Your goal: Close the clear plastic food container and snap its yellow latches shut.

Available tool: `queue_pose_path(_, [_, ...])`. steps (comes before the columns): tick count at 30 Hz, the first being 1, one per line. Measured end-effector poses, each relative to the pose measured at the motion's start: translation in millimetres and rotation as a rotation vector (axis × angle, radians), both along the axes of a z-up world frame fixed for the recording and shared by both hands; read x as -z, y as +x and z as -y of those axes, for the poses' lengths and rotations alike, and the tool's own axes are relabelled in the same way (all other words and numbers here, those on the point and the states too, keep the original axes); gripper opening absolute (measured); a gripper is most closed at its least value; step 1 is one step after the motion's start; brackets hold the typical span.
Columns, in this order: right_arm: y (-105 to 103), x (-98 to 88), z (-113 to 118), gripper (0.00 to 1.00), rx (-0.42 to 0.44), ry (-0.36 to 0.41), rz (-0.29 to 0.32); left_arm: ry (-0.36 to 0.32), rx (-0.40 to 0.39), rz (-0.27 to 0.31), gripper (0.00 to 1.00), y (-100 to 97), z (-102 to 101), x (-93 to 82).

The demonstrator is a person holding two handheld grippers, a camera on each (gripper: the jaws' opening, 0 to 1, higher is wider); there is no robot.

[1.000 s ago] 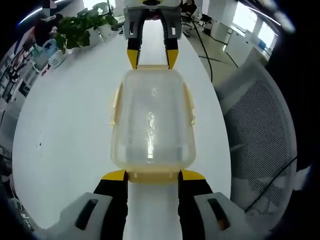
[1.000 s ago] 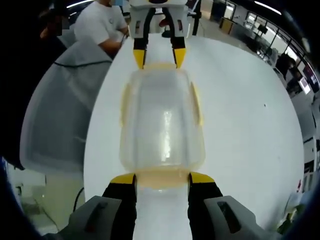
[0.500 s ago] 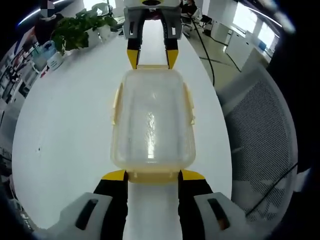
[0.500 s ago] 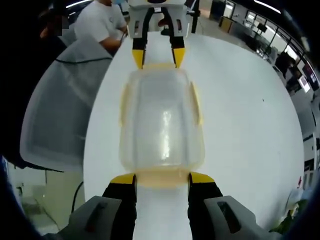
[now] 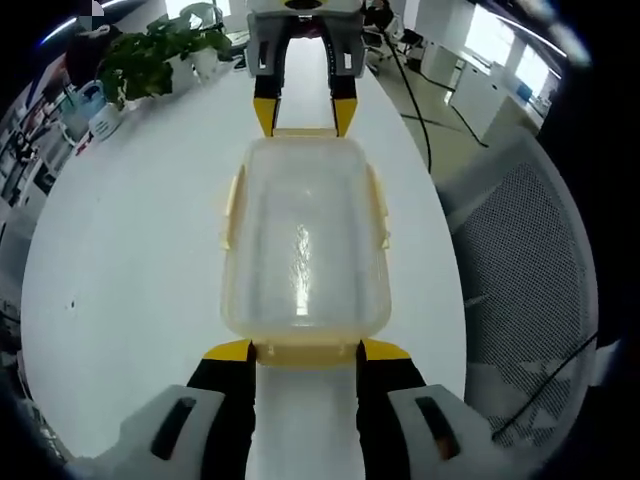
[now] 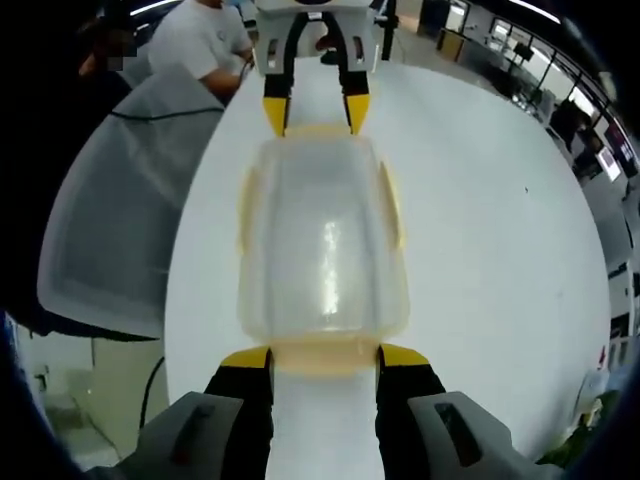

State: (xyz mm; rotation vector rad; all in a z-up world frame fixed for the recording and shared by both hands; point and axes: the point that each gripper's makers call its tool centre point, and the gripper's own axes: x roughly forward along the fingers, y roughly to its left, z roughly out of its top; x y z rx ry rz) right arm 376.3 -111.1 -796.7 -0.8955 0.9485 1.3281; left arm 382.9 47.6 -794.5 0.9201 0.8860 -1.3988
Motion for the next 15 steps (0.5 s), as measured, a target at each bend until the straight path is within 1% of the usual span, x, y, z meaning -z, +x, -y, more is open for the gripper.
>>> queue_pose_path(11, [-2.8,7.5,1.9,0.38,-0.005,-0.002,-0.004,0.014,0.001,-0.01,0.38,-2.9,1.9,7.1])
queue_pose_path(15, [-3.1,7.8,3.8,0.38,0.004,0.007,-0.005,0.015,0.002,-0.004,0.38,-3.0,2.6,6.8])
